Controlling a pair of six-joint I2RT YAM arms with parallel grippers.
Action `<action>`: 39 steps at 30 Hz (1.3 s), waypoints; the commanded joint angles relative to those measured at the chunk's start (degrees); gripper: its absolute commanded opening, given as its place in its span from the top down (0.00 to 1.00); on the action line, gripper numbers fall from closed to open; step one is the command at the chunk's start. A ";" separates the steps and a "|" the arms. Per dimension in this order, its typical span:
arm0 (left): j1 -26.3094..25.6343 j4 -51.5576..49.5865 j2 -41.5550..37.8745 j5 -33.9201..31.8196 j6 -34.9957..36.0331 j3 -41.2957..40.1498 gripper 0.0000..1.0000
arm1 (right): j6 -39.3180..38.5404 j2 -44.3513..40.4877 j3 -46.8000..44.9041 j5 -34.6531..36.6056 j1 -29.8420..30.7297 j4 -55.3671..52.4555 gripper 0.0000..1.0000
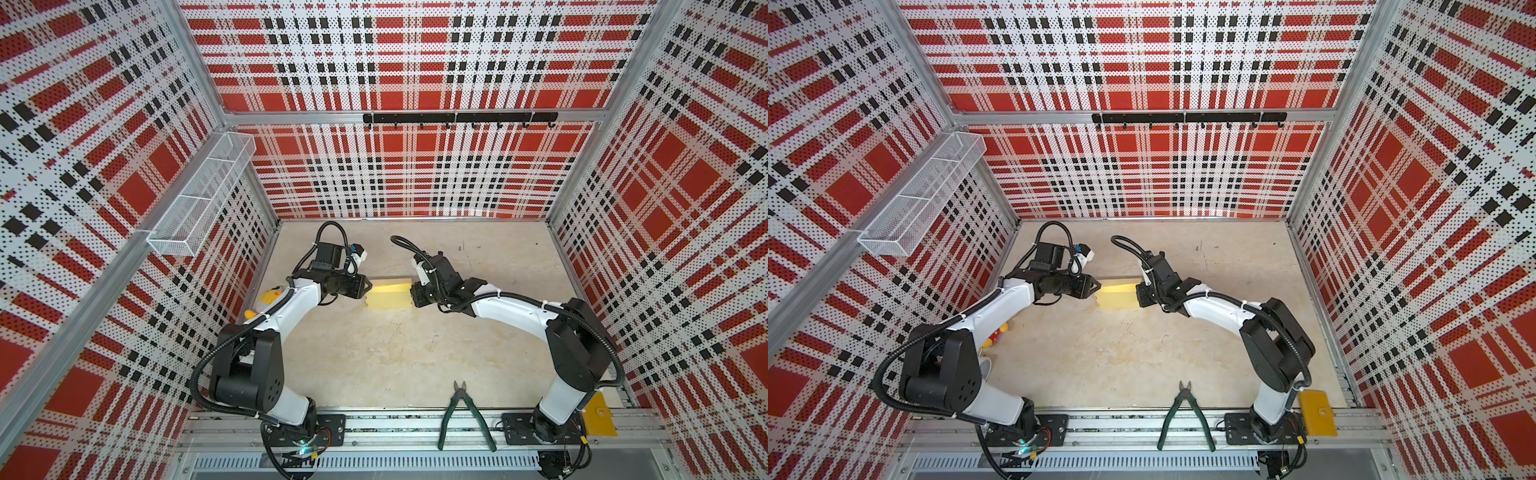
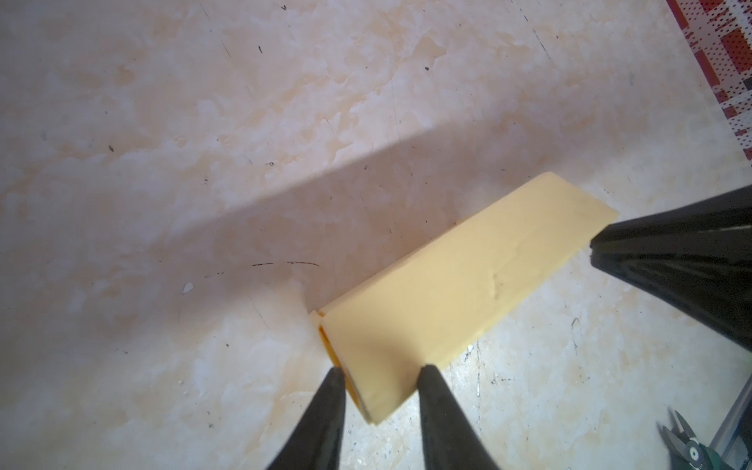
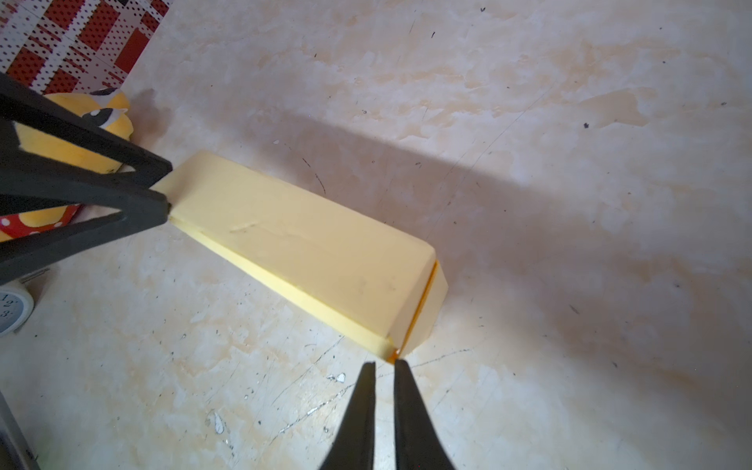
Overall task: Assemble paper box
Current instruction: Fold and tuck the lid into the gap.
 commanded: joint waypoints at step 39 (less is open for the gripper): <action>-1.48 -1.84 1.41 -2.61 0.91 -1.76 0.66 | -3.04 4.16 6.24 0.96 -1.66 -0.23 0.66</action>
